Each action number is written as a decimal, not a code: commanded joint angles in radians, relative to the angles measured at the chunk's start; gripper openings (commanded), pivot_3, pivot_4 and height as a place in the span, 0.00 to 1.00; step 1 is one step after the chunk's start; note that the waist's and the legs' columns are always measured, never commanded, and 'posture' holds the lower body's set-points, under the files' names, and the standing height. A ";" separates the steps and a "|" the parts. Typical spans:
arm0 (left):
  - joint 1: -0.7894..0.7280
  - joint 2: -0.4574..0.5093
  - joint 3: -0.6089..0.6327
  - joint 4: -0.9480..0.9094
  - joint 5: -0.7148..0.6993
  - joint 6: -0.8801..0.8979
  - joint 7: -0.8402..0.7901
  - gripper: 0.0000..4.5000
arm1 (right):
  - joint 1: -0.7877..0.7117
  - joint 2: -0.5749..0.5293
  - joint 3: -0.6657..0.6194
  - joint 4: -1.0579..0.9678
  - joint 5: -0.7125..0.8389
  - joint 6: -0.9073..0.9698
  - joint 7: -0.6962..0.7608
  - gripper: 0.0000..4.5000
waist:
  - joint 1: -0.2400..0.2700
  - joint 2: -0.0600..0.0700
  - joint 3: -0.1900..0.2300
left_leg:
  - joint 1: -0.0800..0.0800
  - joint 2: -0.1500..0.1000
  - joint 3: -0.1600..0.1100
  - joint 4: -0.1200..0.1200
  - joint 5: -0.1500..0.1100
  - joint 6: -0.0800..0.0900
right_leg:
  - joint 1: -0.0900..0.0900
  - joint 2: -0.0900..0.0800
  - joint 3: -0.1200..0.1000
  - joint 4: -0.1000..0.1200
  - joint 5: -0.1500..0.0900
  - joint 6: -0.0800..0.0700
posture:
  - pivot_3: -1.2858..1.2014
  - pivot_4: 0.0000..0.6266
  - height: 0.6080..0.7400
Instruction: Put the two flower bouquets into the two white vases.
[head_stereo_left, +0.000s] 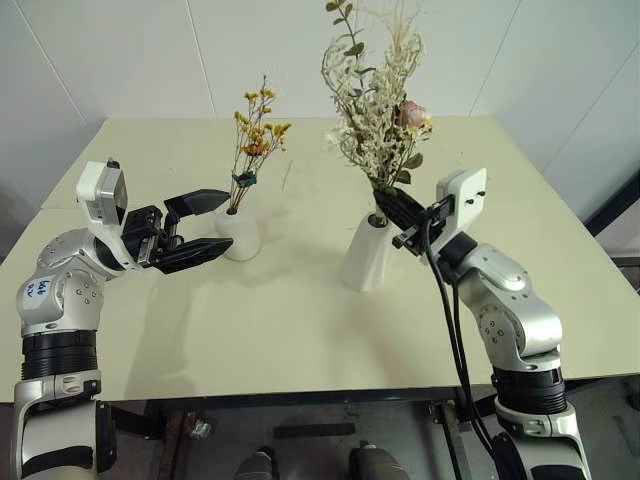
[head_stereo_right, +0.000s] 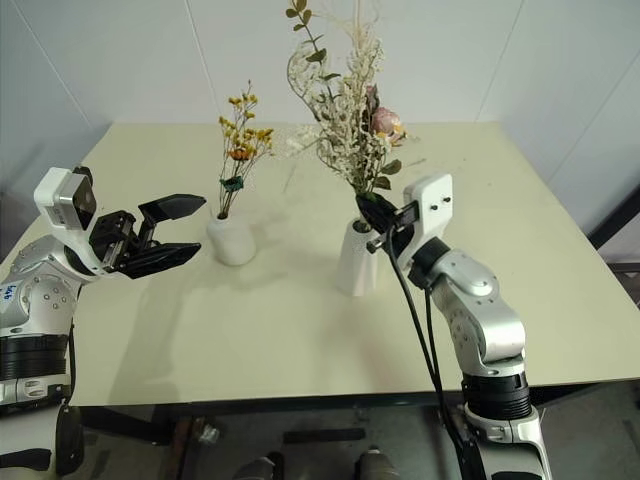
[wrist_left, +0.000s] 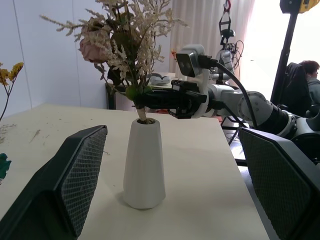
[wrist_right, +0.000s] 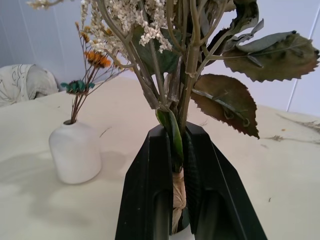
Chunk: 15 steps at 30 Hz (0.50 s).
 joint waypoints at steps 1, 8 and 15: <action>-0.017 0.002 0.006 -0.021 -0.002 -0.009 0.005 1.00 | -0.006 -0.001 0.005 -0.054 0.004 -0.010 0.006 0.08 | -0.001 0.000 0.000 | 0.000 0.000 0.000 0.000 0.000 0.000 | 0.000 0.000 0.000 0.000 0.000 0.000 | 0.52 0.24 1.00; -0.021 -0.002 0.005 -0.013 0.002 -0.018 0.008 1.00 | -0.023 -0.026 0.003 -0.074 0.004 0.006 0.018 0.61 | 0.000 0.000 0.000 | 0.000 0.000 0.000 0.000 0.000 0.000 | 0.000 0.000 0.000 0.000 0.000 0.000 | 0.52 0.24 1.00; -0.013 -0.001 0.014 -0.009 0.003 -0.026 0.006 1.00 | -0.018 -0.161 -0.031 -0.116 0.030 0.077 0.088 0.99 | 0.002 0.000 0.000 | 0.000 0.000 0.000 0.000 0.000 0.000 | 0.000 0.000 0.000 0.000 0.000 0.000 | 0.52 0.24 1.00</action>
